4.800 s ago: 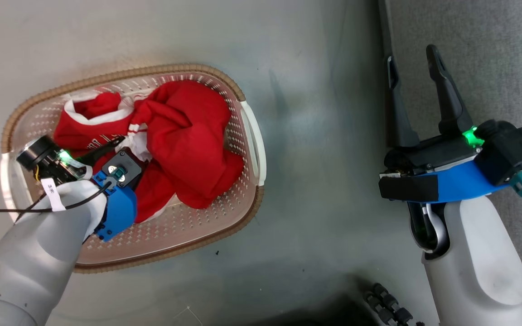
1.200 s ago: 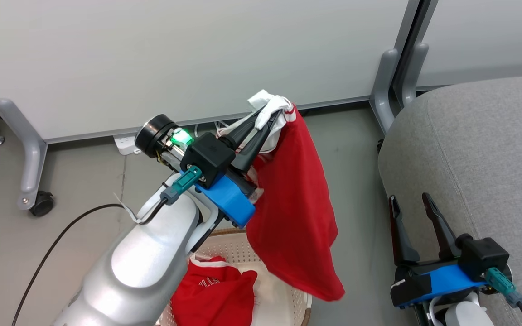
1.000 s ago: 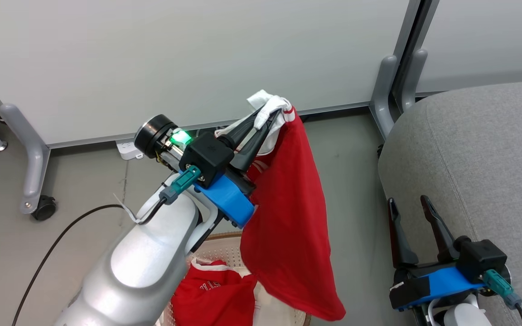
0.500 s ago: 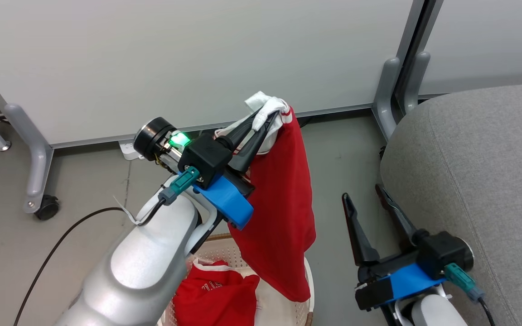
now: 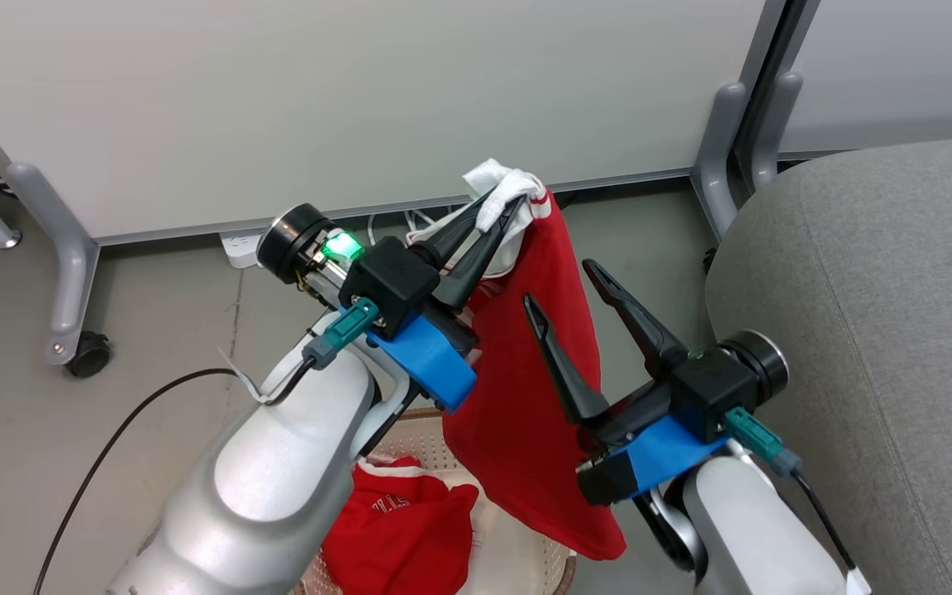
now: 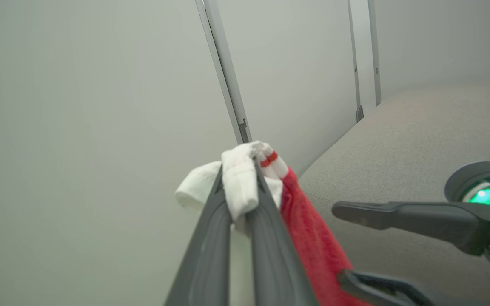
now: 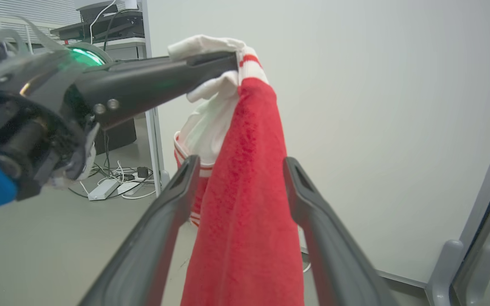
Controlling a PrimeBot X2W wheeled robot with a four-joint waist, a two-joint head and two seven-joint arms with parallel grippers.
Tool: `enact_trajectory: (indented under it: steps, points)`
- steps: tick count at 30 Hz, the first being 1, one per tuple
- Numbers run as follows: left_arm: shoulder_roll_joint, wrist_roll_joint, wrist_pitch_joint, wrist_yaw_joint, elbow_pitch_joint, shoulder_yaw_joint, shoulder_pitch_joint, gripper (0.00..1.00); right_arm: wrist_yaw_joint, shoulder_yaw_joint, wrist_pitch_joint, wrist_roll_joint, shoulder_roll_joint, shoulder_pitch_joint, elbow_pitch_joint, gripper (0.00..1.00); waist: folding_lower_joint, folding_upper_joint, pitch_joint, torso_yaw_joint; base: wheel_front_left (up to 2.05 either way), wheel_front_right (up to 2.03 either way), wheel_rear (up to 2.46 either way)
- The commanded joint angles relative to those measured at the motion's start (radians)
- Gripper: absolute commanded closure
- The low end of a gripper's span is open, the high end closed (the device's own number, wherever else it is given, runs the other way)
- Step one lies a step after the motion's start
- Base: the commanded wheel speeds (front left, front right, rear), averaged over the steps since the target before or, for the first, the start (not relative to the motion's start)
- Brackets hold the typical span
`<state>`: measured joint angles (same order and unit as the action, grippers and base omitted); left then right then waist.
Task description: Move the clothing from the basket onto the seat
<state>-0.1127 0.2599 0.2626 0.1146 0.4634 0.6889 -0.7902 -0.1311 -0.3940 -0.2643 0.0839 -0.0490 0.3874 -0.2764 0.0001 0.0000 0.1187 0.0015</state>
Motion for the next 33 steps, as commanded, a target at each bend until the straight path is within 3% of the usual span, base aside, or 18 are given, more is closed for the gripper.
enact_trajectory:
  steps: [1,16,17,18,19,33]
  points:
    - [0.004,-0.006,0.003,0.003,-0.001,0.003,-0.013,1.0,0.001,0.002,0.0,-0.01,-0.002,0.028,-0.025,0.0,-0.0001,0.0,0.005,0.006,0.0,0.0,0.0]
    - [0.02,-0.011,0.003,0.009,-0.01,0.015,-0.036,1.0,0.001,-0.049,0.0,0.009,-0.002,0.184,-0.324,0.0,-0.0001,0.0,0.031,0.033,0.0,0.0,0.0]
    - [0.02,-0.012,0.003,0.009,-0.01,0.015,-0.037,1.0,0.001,-0.053,0.0,0.016,-0.002,0.189,-0.338,0.18,-0.0001,0.0,0.032,0.033,0.0,0.0,0.0]
    - [0.02,-0.012,0.003,0.01,-0.01,0.014,-0.037,1.0,0.001,-0.059,0.0,0.021,-0.002,0.194,-0.351,0.82,-0.0001,0.0,0.033,0.033,0.0,0.0,0.0]
    - [0.021,-0.013,0.003,0.01,-0.01,0.014,-0.037,1.0,0.001,-0.064,0.0,0.029,-0.002,0.2,-0.36,1.0,-0.0001,0.0,0.034,0.032,0.0,0.0,0.0]
    - [0.023,-0.015,0.003,0.013,-0.005,0.009,-0.032,1.0,0.001,-0.069,0.0,0.061,-0.002,0.208,-0.384,1.0,-0.0001,0.0,0.027,0.029,0.0,0.0,0.0]
